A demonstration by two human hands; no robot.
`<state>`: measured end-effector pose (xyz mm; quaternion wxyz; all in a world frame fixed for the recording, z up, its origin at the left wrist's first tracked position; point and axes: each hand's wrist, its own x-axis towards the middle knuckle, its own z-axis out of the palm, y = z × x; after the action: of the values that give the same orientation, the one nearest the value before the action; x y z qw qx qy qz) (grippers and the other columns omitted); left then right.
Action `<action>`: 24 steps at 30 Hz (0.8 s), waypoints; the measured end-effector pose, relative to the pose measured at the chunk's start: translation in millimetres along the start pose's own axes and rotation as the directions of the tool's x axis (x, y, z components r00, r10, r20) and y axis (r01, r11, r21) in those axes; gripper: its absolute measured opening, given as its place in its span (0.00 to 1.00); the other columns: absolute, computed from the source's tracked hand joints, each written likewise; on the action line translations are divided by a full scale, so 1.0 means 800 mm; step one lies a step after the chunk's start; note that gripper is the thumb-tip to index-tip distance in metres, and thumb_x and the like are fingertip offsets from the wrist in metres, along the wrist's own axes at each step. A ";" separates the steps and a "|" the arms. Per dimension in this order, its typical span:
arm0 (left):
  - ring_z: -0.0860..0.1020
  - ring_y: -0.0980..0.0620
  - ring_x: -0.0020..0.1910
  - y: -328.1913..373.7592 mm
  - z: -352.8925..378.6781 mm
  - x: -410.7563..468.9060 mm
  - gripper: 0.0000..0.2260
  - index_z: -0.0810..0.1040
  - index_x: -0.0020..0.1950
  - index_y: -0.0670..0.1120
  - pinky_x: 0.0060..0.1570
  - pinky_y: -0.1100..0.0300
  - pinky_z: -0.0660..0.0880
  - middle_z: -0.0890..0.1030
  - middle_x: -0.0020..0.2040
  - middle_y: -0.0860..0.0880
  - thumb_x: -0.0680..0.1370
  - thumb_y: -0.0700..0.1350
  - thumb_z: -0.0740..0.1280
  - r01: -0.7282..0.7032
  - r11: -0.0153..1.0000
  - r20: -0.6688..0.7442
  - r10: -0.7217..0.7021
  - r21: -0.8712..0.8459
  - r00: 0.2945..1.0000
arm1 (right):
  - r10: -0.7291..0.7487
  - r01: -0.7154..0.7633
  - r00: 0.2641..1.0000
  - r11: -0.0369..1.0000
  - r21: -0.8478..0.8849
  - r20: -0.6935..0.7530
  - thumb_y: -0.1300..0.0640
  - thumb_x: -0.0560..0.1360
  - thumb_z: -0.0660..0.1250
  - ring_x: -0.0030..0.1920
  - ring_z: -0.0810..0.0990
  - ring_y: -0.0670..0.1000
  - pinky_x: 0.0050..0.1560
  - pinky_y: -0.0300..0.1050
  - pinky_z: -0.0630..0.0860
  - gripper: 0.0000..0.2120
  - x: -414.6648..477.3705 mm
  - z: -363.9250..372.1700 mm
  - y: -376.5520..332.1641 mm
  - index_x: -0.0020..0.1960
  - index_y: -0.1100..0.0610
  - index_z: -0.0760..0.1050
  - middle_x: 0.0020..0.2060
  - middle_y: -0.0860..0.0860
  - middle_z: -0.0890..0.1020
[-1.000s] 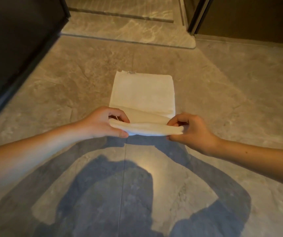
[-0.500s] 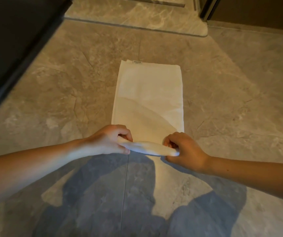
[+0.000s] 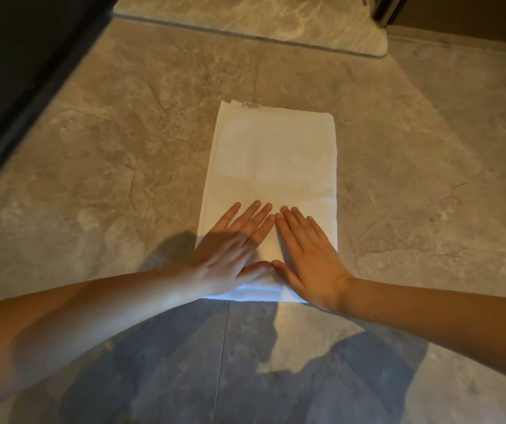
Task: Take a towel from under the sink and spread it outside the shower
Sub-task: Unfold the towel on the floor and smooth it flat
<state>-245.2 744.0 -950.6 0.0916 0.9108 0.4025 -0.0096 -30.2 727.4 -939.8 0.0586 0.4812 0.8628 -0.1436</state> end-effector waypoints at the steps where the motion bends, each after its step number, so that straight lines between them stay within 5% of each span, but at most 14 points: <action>1: 0.47 0.44 0.78 -0.002 0.007 0.000 0.35 0.52 0.79 0.40 0.75 0.44 0.48 0.50 0.79 0.42 0.80 0.64 0.46 0.005 1.000 0.013 -0.005 0.006 1.000 | 0.006 -0.006 1.000 1.000 -0.015 0.021 0.39 0.80 0.44 0.78 0.37 0.55 0.78 0.54 0.42 0.36 0.001 0.006 0.000 0.79 0.61 0.40 0.78 0.57 0.43; 15: 0.50 0.43 0.78 -0.014 0.046 -0.002 0.35 0.55 0.78 0.39 0.74 0.42 0.52 0.54 0.79 0.39 0.80 0.63 0.52 -0.031 0.999 -0.082 0.027 -0.038 0.996 | 0.019 -0.010 0.995 0.996 -0.092 0.093 0.38 0.80 0.43 0.77 0.41 0.64 0.74 0.68 0.49 0.38 0.007 0.031 0.000 0.78 0.64 0.42 0.77 0.64 0.45; 21: 0.41 0.46 0.78 -0.022 0.030 -0.004 0.37 0.46 0.79 0.43 0.75 0.48 0.42 0.45 0.80 0.42 0.79 0.66 0.47 -0.053 0.998 0.048 0.054 -0.021 0.997 | 0.027 -0.008 0.988 0.993 -0.121 0.151 0.37 0.79 0.38 0.76 0.36 0.64 0.74 0.66 0.46 0.38 0.007 0.021 -0.002 0.78 0.63 0.37 0.77 0.62 0.39; 24: 0.41 0.50 0.78 -0.045 0.009 -0.011 0.37 0.48 0.79 0.47 0.75 0.54 0.39 0.45 0.80 0.46 0.78 0.65 0.55 -0.110 0.985 0.116 0.126 -0.134 0.985 | 0.027 -0.009 0.986 0.994 -0.107 0.163 0.37 0.79 0.40 0.77 0.34 0.61 0.75 0.62 0.42 0.38 0.009 0.011 -0.002 0.78 0.61 0.36 0.77 0.60 0.38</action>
<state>-277.1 759.9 -962.9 0.1746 0.9230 0.3410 -0.0348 -35.8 730.0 -949.3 0.1561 0.4717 0.8571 -0.1361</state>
